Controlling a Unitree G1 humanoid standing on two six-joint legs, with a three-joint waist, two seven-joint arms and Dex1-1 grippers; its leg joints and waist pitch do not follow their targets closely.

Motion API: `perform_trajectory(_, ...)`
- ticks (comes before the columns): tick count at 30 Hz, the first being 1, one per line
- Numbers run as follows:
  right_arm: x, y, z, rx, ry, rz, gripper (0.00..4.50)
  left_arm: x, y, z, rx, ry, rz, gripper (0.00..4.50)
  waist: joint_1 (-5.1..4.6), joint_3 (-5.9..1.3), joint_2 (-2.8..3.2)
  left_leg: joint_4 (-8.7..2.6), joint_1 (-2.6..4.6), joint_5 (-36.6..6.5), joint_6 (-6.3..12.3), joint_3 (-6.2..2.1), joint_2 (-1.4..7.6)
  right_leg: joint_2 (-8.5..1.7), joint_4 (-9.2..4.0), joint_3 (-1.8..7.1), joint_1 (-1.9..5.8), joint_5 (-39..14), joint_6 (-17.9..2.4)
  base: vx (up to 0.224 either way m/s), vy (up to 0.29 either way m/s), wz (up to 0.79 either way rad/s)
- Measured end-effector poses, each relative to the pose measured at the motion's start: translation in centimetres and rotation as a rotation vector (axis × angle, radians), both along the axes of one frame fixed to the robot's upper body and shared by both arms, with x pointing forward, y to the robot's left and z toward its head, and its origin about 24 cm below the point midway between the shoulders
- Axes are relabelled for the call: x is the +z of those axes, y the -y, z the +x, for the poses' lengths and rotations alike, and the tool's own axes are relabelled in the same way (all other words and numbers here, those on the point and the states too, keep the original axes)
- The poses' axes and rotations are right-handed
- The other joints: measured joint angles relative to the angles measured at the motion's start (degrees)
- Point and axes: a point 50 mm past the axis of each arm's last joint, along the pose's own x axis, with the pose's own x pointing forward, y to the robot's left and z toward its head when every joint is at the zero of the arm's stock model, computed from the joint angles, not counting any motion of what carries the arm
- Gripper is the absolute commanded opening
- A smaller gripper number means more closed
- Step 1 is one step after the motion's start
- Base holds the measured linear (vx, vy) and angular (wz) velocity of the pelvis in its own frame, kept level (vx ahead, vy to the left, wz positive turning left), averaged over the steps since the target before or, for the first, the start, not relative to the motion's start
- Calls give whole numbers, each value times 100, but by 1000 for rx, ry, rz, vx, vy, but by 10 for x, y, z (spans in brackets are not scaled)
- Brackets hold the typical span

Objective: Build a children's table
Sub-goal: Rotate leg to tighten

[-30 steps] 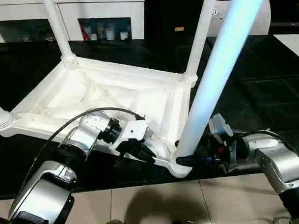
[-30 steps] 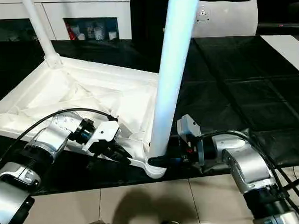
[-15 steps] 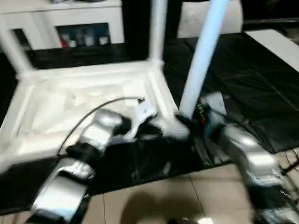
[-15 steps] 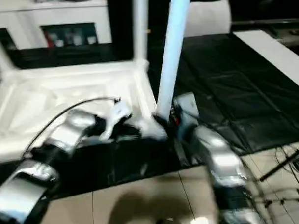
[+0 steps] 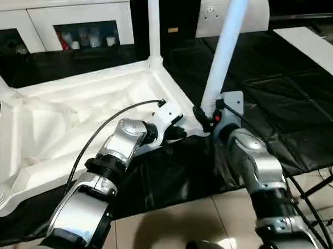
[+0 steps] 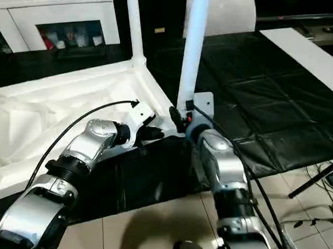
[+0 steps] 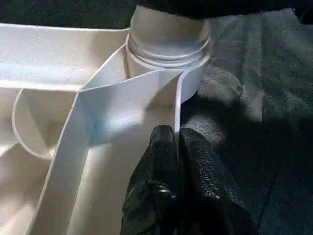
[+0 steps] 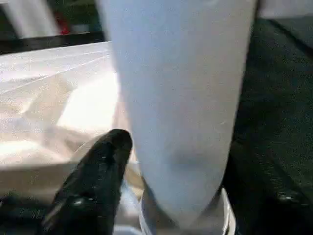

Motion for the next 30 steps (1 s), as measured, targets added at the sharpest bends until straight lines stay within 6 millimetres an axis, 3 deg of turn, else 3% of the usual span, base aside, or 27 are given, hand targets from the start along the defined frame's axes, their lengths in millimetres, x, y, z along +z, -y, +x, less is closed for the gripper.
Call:
perform_trajectory(7, -2, 22, -25, 294, 21, -13, 399, -1, -24, -9, -203, 33, 34, 0, 70, 7, 30, 3, 2, 12, -12, -1, 8, 6, 9, -3, 15, 10, -14, 0, 0, 0)
perform_trajectory(11, 8, 30, -34, 477, 45, -33, 431, -2, -37, -17, -329, 4, 36, 0, 117, 7, 29, 17, 3, 12, -12, -5, 9, 6, 9, -3, 20, 14, -18, 0, 0, 0)
perform_trajectory(13, 10, 34, -36, 530, 45, -46, 431, -1, -39, -20, -385, -7, 41, 0, 229, 7, 29, 26, 10, 12, -12, -6, 9, 5, 9, -4, 15, 16, -20, 0, 0, 0)
perform_trajectory(19, 8, 42, -50, 745, -2, -76, 431, 1, -51, -26, -525, -37, 74, 0, 400, 6, 27, 35, 6, 9, -7, -4, 7, -2, 11, -4, 16, 16, -20, 0, 0, 0)
perform_trajectory(26, 8, 44, -57, 907, -35, -92, 395, 0, -54, -32, -656, -62, 107, 0, 550, 5, 26, 42, 14, 12, -12, -4, 9, -1, 31, -4, 19, 15, -19, 0, 0, 0)
perform_trajectory(30, 7, 41, -58, 962, -39, -104, 357, -1, -53, -35, -703, -73, 116, 0, 576, 0, 13, 43, 27, 12, -15, -4, 9, -3, 32, -4, 31, 14, -17, 0, 0, 0)
